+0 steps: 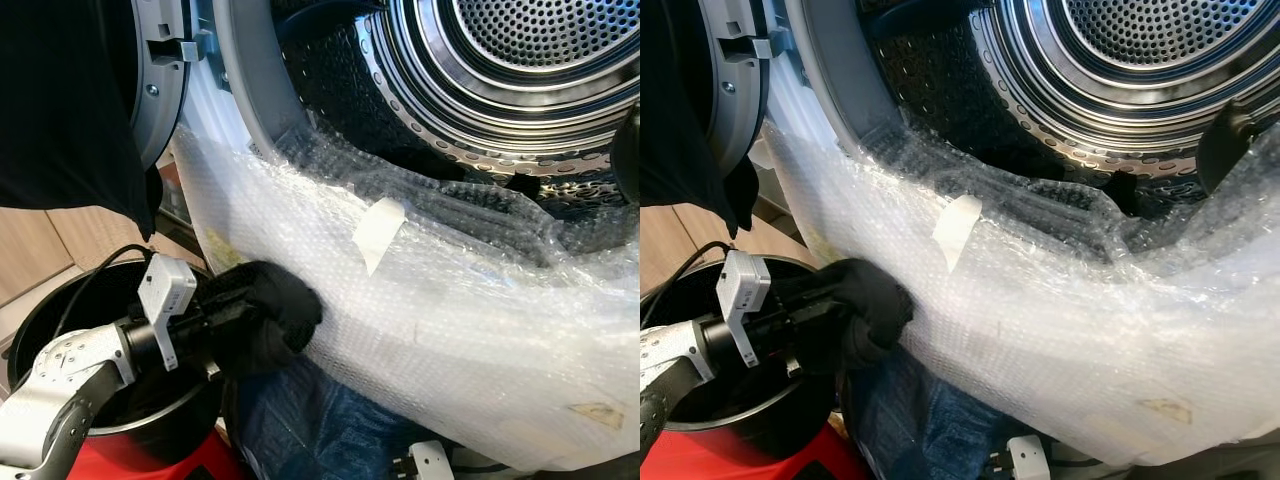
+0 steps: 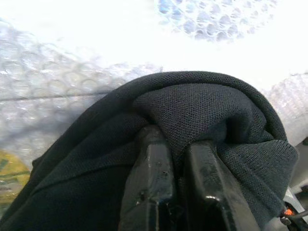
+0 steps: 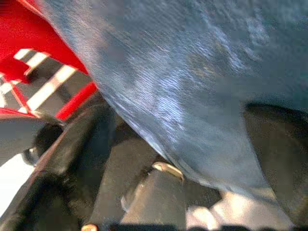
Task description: Clothes washing
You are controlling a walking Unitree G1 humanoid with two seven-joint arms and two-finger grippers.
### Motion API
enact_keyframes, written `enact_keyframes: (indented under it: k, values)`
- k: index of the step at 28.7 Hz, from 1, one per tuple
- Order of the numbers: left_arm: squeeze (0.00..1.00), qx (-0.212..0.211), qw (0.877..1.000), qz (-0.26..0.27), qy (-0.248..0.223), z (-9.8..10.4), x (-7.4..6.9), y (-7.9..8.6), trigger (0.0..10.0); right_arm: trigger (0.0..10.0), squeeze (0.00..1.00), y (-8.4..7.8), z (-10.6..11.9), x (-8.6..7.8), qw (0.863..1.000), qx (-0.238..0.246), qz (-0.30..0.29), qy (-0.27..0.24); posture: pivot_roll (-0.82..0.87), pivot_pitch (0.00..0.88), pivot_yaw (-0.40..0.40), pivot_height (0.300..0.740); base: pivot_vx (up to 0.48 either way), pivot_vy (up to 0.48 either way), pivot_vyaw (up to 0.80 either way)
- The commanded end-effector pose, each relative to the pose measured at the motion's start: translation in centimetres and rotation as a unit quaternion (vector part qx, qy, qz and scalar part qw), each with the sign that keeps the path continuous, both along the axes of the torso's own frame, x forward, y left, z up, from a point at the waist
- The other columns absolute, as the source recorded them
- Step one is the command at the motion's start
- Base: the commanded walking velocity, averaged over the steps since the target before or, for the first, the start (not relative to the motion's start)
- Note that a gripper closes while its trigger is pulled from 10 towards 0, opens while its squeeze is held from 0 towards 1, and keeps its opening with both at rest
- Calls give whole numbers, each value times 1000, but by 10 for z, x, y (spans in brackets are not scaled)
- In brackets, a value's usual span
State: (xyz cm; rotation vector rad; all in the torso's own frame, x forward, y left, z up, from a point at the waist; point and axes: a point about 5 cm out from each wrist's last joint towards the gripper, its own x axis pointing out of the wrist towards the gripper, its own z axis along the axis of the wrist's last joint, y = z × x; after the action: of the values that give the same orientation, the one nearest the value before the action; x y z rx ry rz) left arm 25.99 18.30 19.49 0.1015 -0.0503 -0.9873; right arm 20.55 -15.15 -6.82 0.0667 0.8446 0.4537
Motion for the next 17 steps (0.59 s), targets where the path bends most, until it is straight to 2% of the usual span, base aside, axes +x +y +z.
enact_keyframes:
  k: [1,2,5,6,8,10,12,13,14,15,17]
  values:
    - [0,-1,1000,-31,-4,4,-6,-8,0,10000,0,8,12,9,995,49,82,-33,98,78,-115,740,0,0,0]
    - [0,0,1000,-30,-2,3,-7,-8,0,10000,0,9,13,7,991,68,111,-30,98,78,-115,740,0,0,0]
    - [0,-2,1000,-25,6,1,-8,-5,0,10000,0,3,16,-9,967,147,207,-6,91,83,-119,740,0,0,0]
    - [0,1,1000,-22,12,-1,-9,-3,0,10000,0,-10,16,-21,955,152,255,8,87,87,-120,740,0,0,0]
    - [0,1,1000,-23,17,-2,-10,-3,0,10000,0,-20,18,-29,945,155,287,14,87,87,-120,740,0,0,0]
    - [0,3,999,-29,20,-2,-11,-3,0,10000,0,-23,26,-27,938,189,291,-2,81,92,-121,740,0,0,0]
    - [0,5,999,-35,23,-3,-12,-4,0,10000,0,-21,43,-17,929,245,275,-43,73,94,-116,740,0,0,0]
    - [0,5,999,-35,23,-3,-12,-4,0,10000,0,-21,43,-17,929,245,275,-43,73,94,-116,740,0,0,0]
    - [0,7,999,-46,28,-4,-14,-5,0,10000,0,-13,66,-9,908,300,278,-90,70,99,-114,740,0,0,0]
    - [0,7,999,-46,28,-4,-14,-5,0,10000,0,-13,66,-9,908,300,278,-90,70,99,-114,740,0,0,0]
    - [0,6,998,-49,31,-4,-15,-6,0,10000,0,-5,82,-7,891,329,289,-118,70,99,-114,740,0,0,0]
